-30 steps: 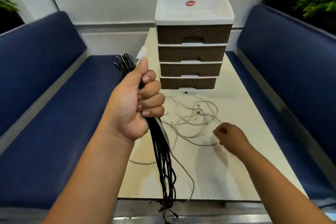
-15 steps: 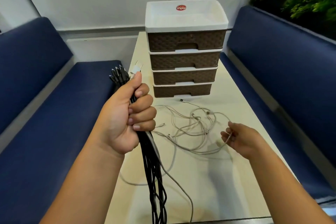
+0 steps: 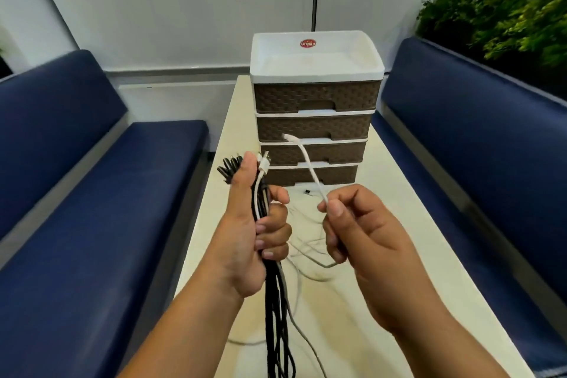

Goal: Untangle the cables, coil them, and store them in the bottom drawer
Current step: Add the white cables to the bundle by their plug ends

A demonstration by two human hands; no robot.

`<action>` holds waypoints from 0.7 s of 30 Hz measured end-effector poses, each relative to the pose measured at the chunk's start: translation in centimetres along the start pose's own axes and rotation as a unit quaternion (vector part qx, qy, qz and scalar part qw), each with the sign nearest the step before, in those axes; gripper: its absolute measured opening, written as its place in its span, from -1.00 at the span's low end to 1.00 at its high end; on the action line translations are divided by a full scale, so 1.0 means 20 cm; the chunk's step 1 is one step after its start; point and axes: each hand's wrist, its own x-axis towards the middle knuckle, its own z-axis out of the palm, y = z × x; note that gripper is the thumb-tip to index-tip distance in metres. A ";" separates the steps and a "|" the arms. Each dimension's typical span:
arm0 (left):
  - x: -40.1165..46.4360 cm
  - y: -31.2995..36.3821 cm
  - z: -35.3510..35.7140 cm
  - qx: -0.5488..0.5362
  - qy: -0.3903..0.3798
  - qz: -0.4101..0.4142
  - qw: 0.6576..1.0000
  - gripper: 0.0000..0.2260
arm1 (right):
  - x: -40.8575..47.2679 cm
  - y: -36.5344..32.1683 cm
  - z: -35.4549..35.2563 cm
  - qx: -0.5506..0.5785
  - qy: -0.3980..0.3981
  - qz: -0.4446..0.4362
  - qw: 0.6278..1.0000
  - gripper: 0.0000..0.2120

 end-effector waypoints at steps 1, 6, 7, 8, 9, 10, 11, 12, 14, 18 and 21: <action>0.00 -0.01 0.01 0.004 0.001 0.008 1.000 -0.43 | -0.01 0.00 0.04 -0.018 -0.006 -0.022 1.000 -0.84; 0.03 -0.04 0.03 0.027 0.042 0.025 0.998 -0.54 | -0.03 0.04 0.15 -0.078 -0.042 -0.042 0.995 -0.86; 0.04 -0.04 0.03 0.031 0.049 0.027 0.998 -0.60 | -0.03 0.06 0.16 -0.107 -0.043 -0.043 0.992 -0.87; 0.04 -0.04 0.02 0.033 0.053 0.030 0.998 -0.66 | -0.04 0.07 0.17 -0.128 -0.044 -0.040 0.990 -0.88; 0.04 -0.04 0.02 0.033 0.059 0.034 0.997 -0.71 | -0.03 0.09 0.17 -0.144 -0.044 -0.035 0.988 -0.88; 0.04 -0.04 0.02 0.033 0.064 0.037 0.997 -0.74 | -0.03 0.09 0.17 -0.156 -0.046 -0.032 0.986 -0.88; 0.04 -0.04 0.02 0.027 0.067 0.041 0.997 -0.73 | -0.03 0.10 0.17 -0.162 -0.050 -0.032 0.985 -0.88; 0.05 -0.04 0.02 0.019 0.067 0.046 0.996 -0.70 | -0.03 0.11 0.17 -0.159 -0.052 -0.033 0.985 -0.88; 0.05 -0.03 0.01 0.005 0.062 0.060 0.996 -0.63 | -0.05 0.14 0.17 -0.129 -0.057 -0.021 0.990 -0.84; 0.05 0.05 -0.03 -0.033 0.051 0.088 0.994 -0.58 | -0.14 0.34 0.11 -0.095 -0.130 0.019 0.987 -0.53; 0.05 0.14 -0.09 -0.065 0.045 0.119 0.990 -0.57 | -0.23 0.53 0.02 -0.174 -0.178 0.060 0.967 -0.54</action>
